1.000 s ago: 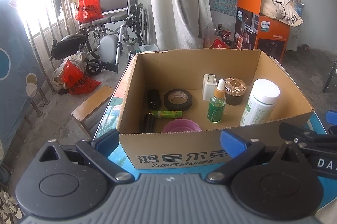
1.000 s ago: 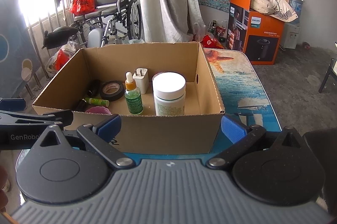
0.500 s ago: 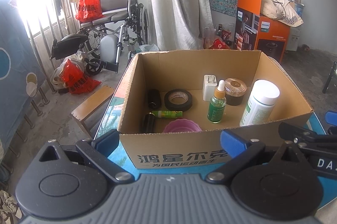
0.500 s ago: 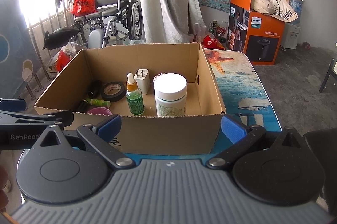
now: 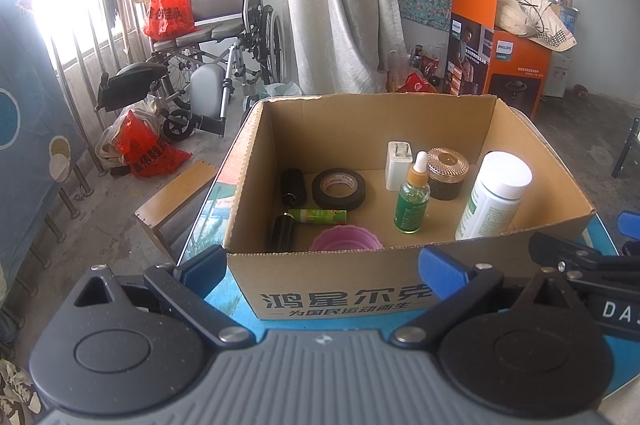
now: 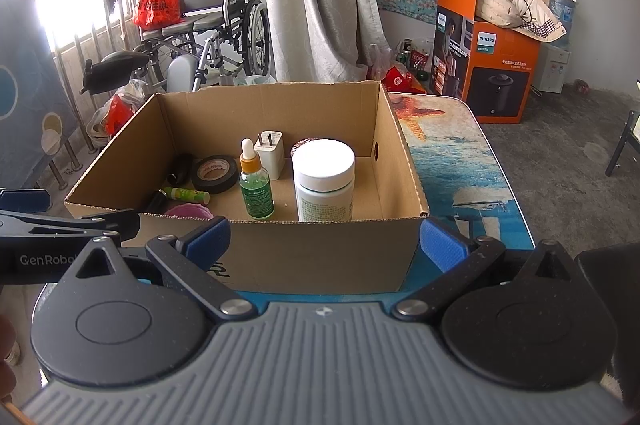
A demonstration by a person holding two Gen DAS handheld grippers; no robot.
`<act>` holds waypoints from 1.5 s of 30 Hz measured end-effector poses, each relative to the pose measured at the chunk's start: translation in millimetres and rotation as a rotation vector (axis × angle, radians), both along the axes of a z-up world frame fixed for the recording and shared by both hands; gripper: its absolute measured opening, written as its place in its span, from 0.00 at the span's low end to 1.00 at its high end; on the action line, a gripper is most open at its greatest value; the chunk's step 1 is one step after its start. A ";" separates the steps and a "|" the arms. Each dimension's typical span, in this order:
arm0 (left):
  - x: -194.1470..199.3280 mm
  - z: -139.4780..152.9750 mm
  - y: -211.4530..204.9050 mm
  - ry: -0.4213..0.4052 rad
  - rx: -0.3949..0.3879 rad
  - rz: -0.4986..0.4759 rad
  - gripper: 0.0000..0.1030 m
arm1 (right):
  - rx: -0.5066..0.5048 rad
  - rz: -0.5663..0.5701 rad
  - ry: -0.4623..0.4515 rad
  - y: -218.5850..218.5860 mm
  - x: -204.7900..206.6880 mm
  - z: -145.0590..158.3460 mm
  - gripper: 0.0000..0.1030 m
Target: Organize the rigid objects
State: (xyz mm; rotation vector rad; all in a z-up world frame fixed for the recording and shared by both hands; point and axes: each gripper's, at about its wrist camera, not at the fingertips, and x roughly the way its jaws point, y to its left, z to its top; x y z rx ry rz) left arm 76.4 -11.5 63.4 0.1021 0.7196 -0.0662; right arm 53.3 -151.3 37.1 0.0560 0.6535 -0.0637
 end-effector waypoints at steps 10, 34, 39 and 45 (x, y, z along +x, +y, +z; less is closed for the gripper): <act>0.3 -0.1 0.3 0.002 -0.002 0.000 1.00 | 0.000 0.000 0.000 0.2 0.3 1.2 0.99; -0.5 0.4 -0.4 0.002 -0.004 0.002 1.00 | -0.001 0.001 -0.001 0.3 0.2 4.3 0.99; -0.6 0.6 -0.4 0.002 -0.004 0.003 1.00 | -0.002 0.001 -0.001 0.1 0.2 4.2 0.99; -0.5 0.6 -0.2 0.003 -0.004 0.002 1.00 | -0.001 0.001 -0.001 0.1 0.2 4.2 0.99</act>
